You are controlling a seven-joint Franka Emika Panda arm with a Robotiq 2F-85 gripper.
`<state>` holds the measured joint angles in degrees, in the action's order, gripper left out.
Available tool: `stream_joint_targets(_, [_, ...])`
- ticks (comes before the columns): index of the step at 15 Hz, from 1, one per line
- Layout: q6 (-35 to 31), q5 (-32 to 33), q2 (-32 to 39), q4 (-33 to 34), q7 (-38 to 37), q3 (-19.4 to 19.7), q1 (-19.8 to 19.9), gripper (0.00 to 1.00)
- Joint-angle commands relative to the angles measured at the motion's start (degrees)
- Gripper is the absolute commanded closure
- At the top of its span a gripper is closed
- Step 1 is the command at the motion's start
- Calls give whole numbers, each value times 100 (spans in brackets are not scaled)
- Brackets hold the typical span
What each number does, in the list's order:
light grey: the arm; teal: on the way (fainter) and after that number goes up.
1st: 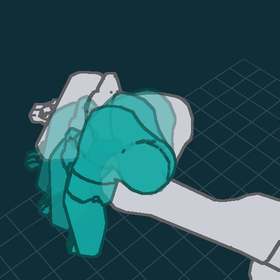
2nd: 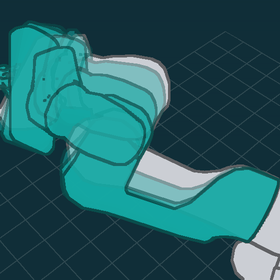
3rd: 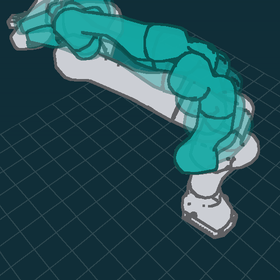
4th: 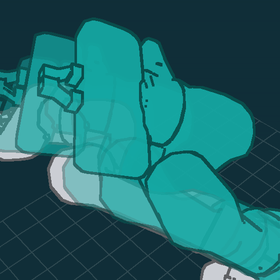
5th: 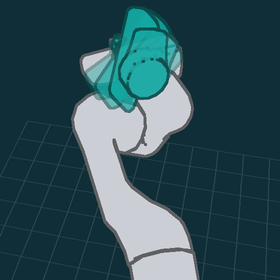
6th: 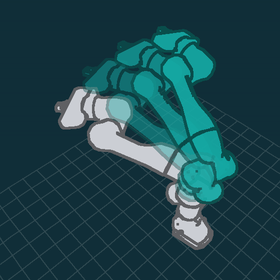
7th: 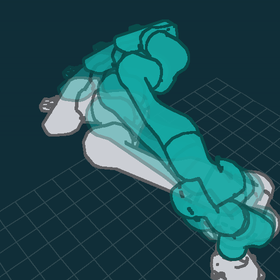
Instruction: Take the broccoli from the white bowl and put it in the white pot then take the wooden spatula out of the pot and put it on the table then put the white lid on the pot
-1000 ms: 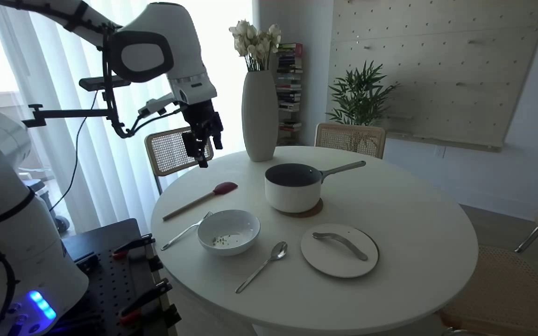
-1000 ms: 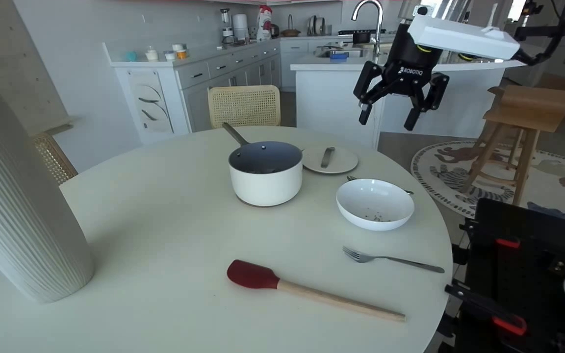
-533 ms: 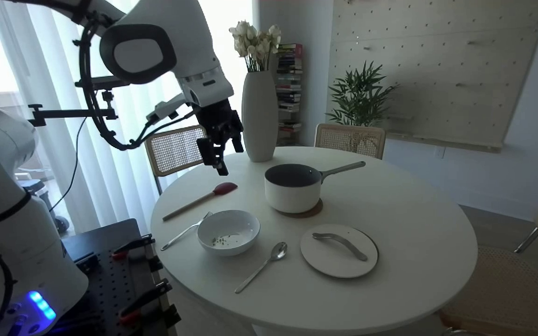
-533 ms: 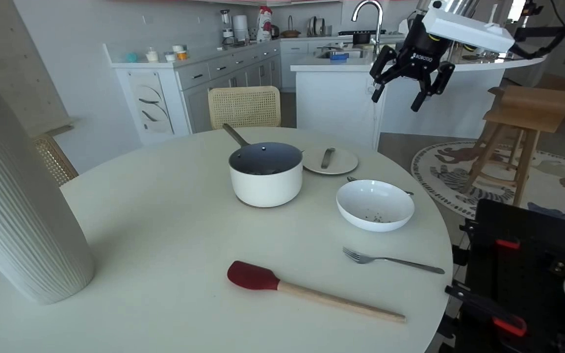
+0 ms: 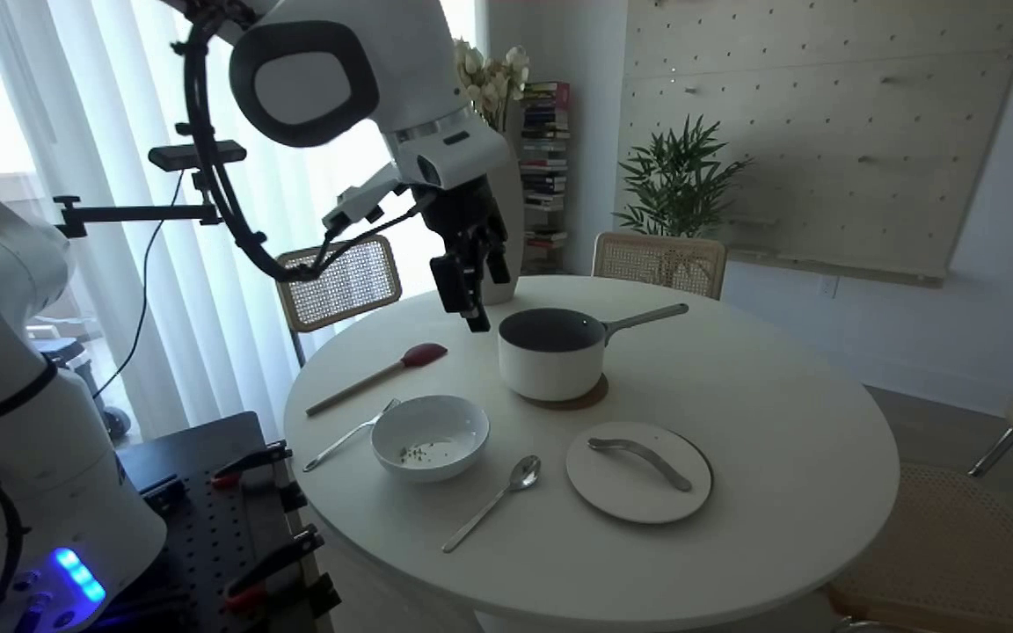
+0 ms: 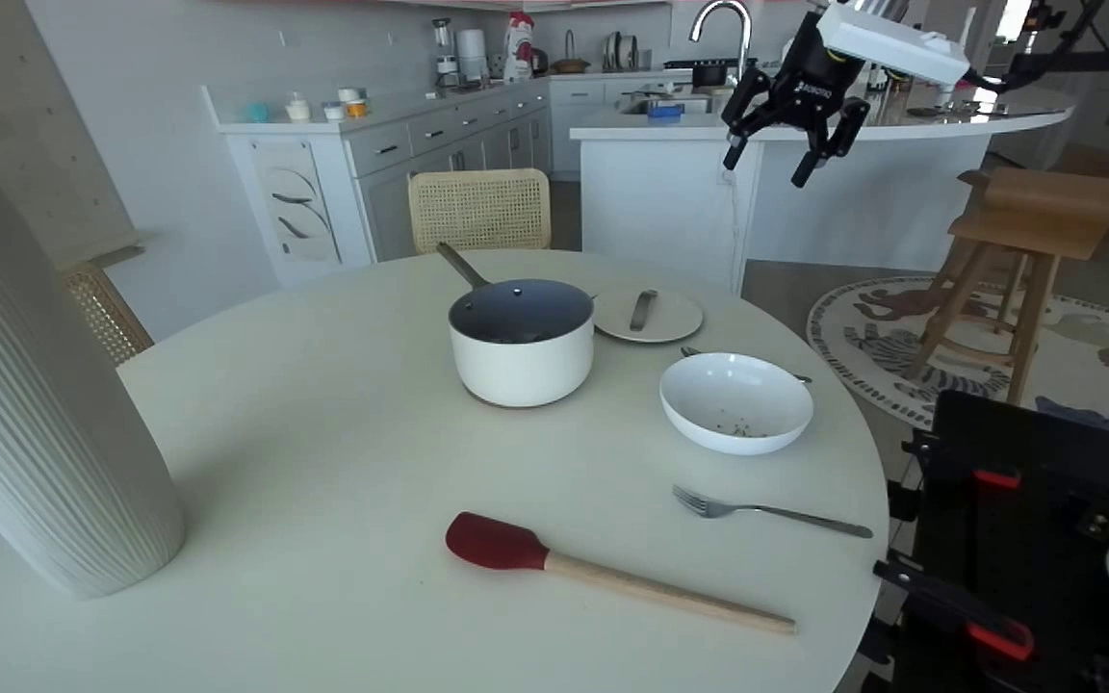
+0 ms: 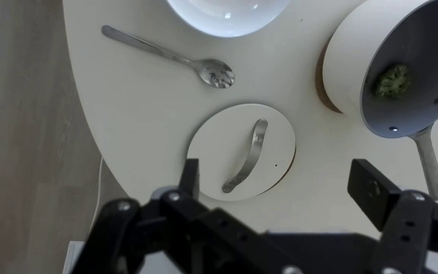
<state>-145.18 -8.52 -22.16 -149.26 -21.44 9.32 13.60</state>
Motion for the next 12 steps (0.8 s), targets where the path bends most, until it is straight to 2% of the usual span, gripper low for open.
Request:
stream_joint_targets(1, [-55, -181, 656, 596, 385, 159, -33, 0])
stream_joint_targets(6, [-152, -484, 1461, 1150, 545, 298, -86, 0])
stream_joint_targets(12, [-357, -1246, 2374, 1702, 828, 351, -76, 0])
